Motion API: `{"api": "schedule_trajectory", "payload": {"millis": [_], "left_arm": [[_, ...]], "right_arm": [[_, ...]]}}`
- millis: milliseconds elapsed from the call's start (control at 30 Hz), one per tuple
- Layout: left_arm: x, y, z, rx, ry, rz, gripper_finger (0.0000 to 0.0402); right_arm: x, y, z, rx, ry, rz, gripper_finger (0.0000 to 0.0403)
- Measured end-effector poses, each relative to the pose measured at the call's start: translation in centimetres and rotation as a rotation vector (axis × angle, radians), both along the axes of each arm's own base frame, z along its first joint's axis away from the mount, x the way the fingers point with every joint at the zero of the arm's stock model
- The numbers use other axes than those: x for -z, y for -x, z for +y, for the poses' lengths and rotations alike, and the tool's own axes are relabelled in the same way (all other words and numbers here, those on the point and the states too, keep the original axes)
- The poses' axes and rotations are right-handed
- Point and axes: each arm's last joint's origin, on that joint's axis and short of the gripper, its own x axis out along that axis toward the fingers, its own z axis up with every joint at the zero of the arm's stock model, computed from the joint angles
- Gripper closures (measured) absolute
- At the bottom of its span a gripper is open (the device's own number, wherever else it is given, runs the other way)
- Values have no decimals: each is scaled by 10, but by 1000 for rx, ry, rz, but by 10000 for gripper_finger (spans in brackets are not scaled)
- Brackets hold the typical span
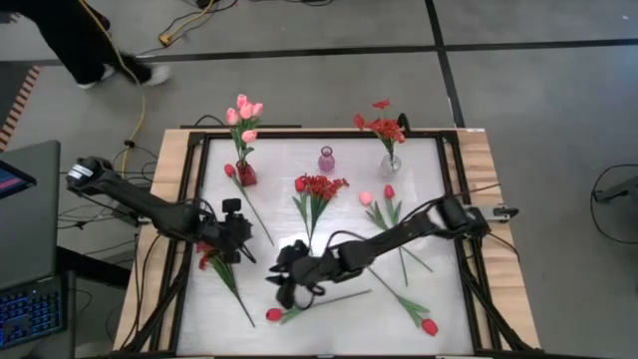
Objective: Sort flowers into vase by color
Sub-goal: Put the red flowers into the transparent vase
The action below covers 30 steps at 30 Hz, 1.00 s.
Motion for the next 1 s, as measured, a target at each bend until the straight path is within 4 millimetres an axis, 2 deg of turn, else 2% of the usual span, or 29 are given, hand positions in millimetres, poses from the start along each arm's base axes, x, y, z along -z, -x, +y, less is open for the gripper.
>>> {"api": "schedule_trajectory", "payload": {"millis": [100, 300, 567, 667, 833, 1000], "left_arm": [[-12, 5, -1, 16, 18, -96, 263], [-34, 15, 3, -31, 46, -279, 263], [-47, 26, 8, -42, 85, -375, 263], [-47, 27, 7, -30, 99, -372, 263], [-46, 26, 7, -21, 94, -363, 263], [-46, 26, 7, -10, 83, -360, 263]], "right_arm": [[3, -23, 6, -17, 0, -28, 250], [8, -53, 14, -25, 10, -31, 250], [41, -88, 14, -13, 27, -32, 250], [53, -95, 16, -14, 27, -39, 250], [78, -97, 17, -8, 22, -17, 250], [75, -92, 16, -12, 51, 67, 250]]}}
